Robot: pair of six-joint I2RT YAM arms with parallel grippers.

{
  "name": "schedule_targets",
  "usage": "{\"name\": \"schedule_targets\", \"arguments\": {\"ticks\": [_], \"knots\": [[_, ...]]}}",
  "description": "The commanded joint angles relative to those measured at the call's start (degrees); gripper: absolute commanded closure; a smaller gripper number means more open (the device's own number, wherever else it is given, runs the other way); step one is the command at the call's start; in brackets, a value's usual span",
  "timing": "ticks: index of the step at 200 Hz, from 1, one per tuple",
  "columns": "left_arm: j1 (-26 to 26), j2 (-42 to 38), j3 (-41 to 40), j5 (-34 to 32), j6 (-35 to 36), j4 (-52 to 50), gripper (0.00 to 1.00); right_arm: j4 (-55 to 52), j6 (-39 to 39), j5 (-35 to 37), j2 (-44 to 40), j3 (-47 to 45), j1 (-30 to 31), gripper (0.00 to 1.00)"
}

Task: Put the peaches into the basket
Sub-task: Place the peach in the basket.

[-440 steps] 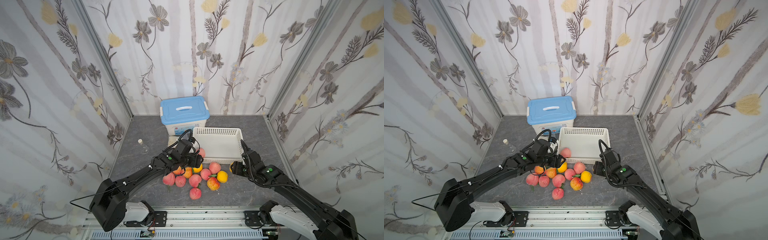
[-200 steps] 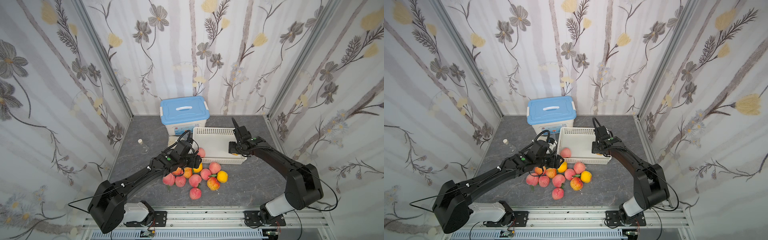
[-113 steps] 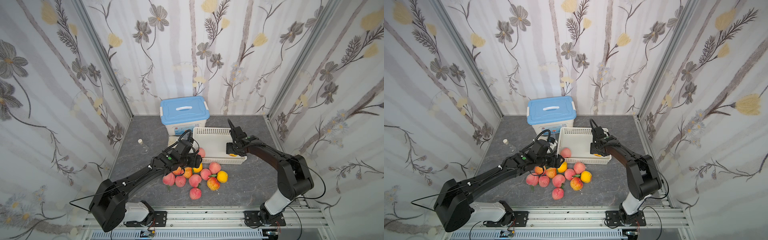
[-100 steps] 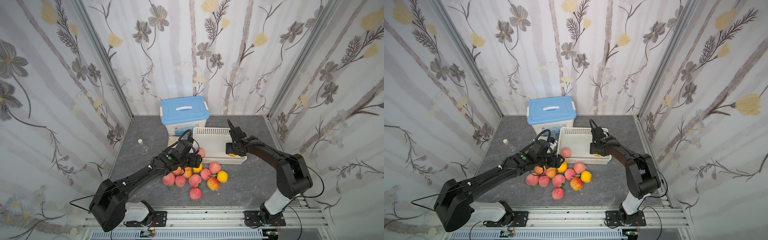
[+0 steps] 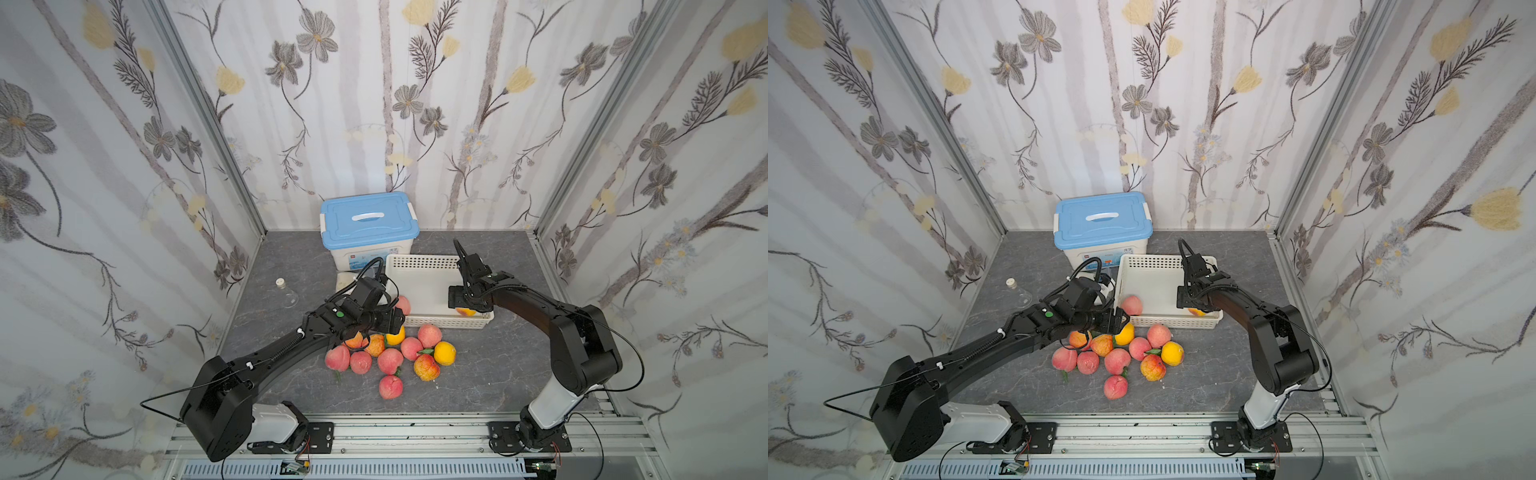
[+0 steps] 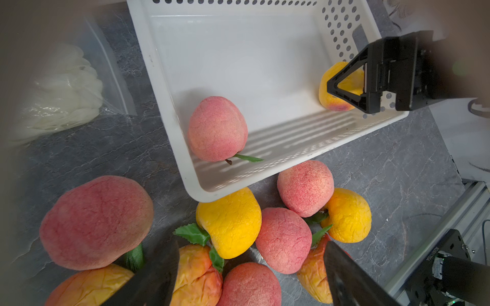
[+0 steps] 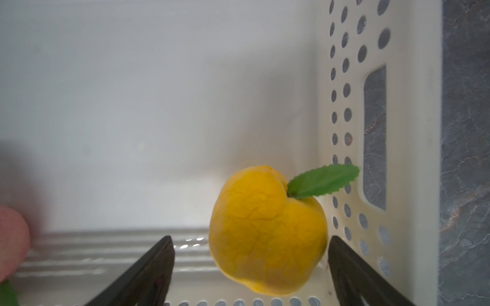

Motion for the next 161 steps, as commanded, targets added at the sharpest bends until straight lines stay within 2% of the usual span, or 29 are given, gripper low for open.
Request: {"name": "schedule_targets", "arguments": {"ticks": [1, 80, 123, 161], "knots": [[0.07, -0.04, 0.36, -0.82, -0.38, -0.36, 0.13, 1.42, 0.15, 0.85, -1.69, 0.65, 0.01, 0.08], [1.87, -1.77, 0.98, -2.93, -1.48, -3.38, 0.13, -1.04, -2.02, 0.63, -13.85, 1.22, 0.09, 0.02], [4.23, -2.12, 1.6, -4.66, -3.55, -6.43, 0.13, 4.26, -5.62, -5.31, -24.1, -5.05, 0.37, 0.03], [6.41, -3.21, 2.2, -8.46, -8.28, -11.59, 0.13, 10.42, -9.73, -10.84, -34.24, -12.43, 1.99, 0.03]]}}
